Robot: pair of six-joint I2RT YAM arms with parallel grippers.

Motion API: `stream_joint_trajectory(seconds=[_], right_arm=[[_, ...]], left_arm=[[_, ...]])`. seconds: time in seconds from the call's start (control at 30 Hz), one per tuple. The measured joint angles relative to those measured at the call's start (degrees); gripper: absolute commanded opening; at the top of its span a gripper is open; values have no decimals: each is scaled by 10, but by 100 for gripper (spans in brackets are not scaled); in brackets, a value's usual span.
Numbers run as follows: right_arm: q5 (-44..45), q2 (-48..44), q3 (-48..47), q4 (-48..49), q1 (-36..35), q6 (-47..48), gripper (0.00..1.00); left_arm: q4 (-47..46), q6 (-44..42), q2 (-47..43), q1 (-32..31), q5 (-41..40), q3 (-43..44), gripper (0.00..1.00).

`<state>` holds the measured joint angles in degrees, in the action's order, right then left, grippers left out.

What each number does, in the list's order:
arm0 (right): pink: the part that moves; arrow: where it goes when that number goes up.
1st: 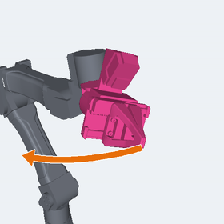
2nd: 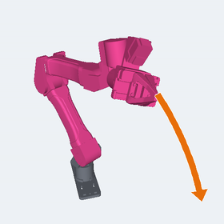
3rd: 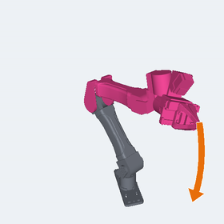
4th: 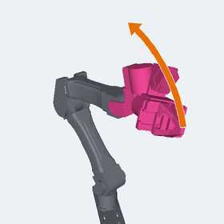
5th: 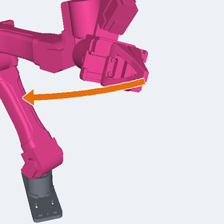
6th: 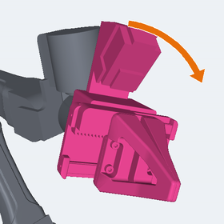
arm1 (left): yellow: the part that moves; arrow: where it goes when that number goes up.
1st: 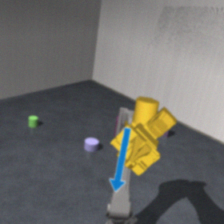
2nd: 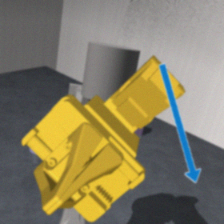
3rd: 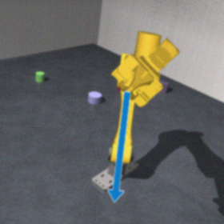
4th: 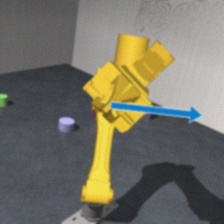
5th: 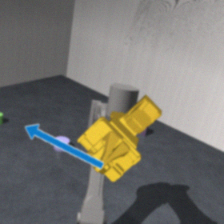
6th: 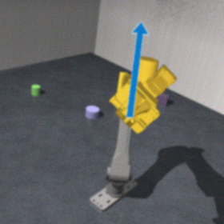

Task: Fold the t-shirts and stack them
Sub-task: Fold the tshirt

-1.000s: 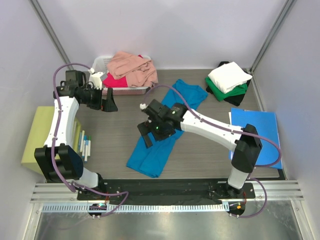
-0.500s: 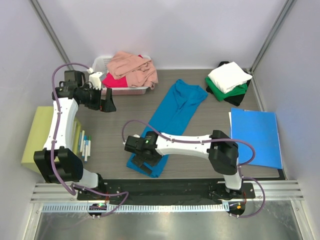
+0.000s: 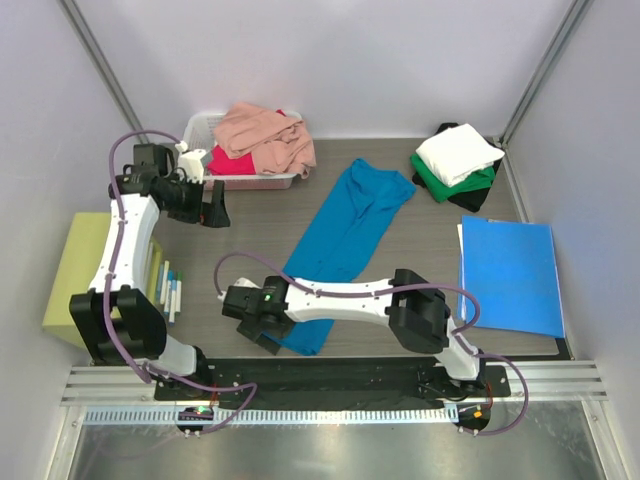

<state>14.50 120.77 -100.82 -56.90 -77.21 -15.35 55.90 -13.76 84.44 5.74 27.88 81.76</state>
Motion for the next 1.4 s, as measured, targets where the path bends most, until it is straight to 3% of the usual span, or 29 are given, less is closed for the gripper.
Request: stream_joint_trajectory(seconds=[0.27, 0.77, 1.07, 1.4], right_arm=[[-20, 17, -10, 12, -7, -3, 87], [-84, 19, 26, 61, -3, -11, 79], [-108, 19, 45, 89, 5, -13, 56], [-130, 19, 60, 100, 20, -13, 50]], left_arm=[[-9, 20, 59, 15, -49, 8, 100], [-12, 24, 63, 19, -65, 8, 100], [-12, 24, 50, 21, -67, 8, 100], [-11, 17, 42, 21, -67, 8, 100]])
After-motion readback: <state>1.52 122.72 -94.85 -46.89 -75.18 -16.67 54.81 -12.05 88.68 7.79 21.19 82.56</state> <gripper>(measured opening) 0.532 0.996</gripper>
